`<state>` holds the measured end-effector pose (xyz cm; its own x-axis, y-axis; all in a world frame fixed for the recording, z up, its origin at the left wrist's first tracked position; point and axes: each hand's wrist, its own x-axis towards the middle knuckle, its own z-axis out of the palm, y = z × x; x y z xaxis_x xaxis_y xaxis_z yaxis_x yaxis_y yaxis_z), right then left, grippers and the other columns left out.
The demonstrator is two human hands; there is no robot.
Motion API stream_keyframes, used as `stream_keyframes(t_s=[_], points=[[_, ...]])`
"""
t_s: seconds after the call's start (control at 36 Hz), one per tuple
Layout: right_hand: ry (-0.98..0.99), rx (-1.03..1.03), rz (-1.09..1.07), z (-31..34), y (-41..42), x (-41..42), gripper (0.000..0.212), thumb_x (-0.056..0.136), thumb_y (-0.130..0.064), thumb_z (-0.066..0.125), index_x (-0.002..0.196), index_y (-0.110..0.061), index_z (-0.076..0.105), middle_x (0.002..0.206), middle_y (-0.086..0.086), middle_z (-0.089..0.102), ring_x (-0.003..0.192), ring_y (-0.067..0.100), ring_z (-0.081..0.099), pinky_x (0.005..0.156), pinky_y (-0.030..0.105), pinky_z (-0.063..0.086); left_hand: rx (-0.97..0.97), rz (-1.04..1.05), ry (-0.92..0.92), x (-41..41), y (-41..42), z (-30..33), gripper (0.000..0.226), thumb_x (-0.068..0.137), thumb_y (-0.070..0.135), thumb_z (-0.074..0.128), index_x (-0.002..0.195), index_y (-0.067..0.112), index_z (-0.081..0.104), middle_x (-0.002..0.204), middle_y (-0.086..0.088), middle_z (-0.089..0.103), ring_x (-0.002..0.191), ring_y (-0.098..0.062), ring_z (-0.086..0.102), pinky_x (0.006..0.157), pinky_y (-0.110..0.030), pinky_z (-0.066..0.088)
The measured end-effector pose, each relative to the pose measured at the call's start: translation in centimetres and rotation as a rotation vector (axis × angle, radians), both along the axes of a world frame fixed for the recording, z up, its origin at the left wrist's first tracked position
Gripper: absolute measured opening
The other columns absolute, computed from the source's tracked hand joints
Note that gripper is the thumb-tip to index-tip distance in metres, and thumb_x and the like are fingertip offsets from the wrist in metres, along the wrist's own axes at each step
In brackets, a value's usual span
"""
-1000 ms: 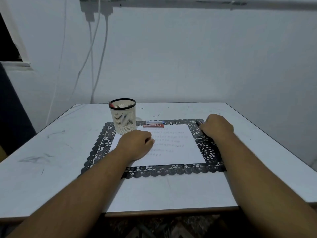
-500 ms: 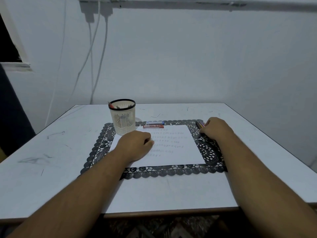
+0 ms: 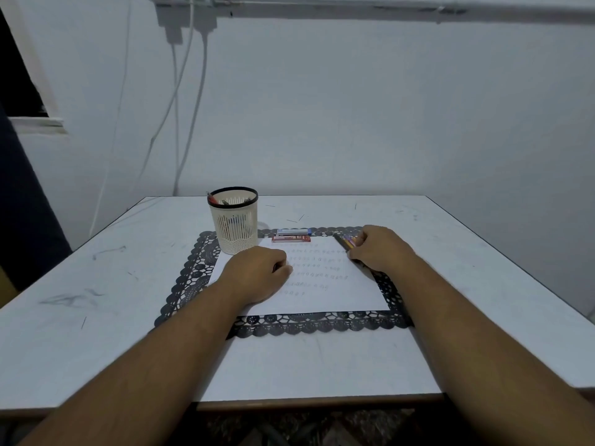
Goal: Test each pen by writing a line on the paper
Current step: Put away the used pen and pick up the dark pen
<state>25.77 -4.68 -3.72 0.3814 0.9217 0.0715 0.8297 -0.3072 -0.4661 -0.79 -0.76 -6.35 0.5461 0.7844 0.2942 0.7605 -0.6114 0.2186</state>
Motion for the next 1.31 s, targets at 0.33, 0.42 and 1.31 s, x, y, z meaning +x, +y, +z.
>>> stream_keyframes(t_s=[0.33, 0.42, 1.31], points=[[-0.215, -0.007, 0.006, -0.5, 0.3, -1.3, 0.035, 0.087, -0.045, 0.072, 0.106, -0.016, 0.064, 0.117, 0.004, 0.047, 0.117, 0.029, 0.047, 0.083, 0.037, 0.043, -0.011, -0.003, 0.018, 0.0, -0.1, 0.1, 0.036, 0.102, 0.041, 0.051, 0.069, 0.027, 0.046, 0.071, 0.01, 0.057, 0.067, -0.004, 0.049, 0.057, -0.028, 0.034], [-0.239, 0.008, 0.008, -0.5, 0.1, -1.6, 0.028, 0.09, -0.045, 0.069, 0.097, -0.02, 0.058, 0.11, 0.003, 0.044, 0.117, 0.029, 0.047, 0.081, 0.035, 0.038, -0.012, -0.001, 0.012, 0.0, -0.1, 0.2, 0.035, 0.101, 0.041, 0.051, 0.07, 0.025, 0.047, 0.071, 0.009, 0.058, 0.067, -0.004, 0.05, 0.057, -0.028, 0.036], [0.212, 0.143, 0.383, -1.5, -0.4, -5.0, 0.014, 0.091, -0.02, 0.066, 0.088, -0.031, 0.074, 0.084, -0.014, 0.068, 0.073, 0.004, 0.059, 0.065, 0.024, 0.044, -0.081, -0.07, -0.166, -1.5, 1.1, 1.0, 0.009, 0.089, 0.019, 0.074, 0.091, 0.027, 0.075, 0.086, 0.015, 0.064, 0.076, 0.001, 0.055, 0.065, -0.024, 0.042]])
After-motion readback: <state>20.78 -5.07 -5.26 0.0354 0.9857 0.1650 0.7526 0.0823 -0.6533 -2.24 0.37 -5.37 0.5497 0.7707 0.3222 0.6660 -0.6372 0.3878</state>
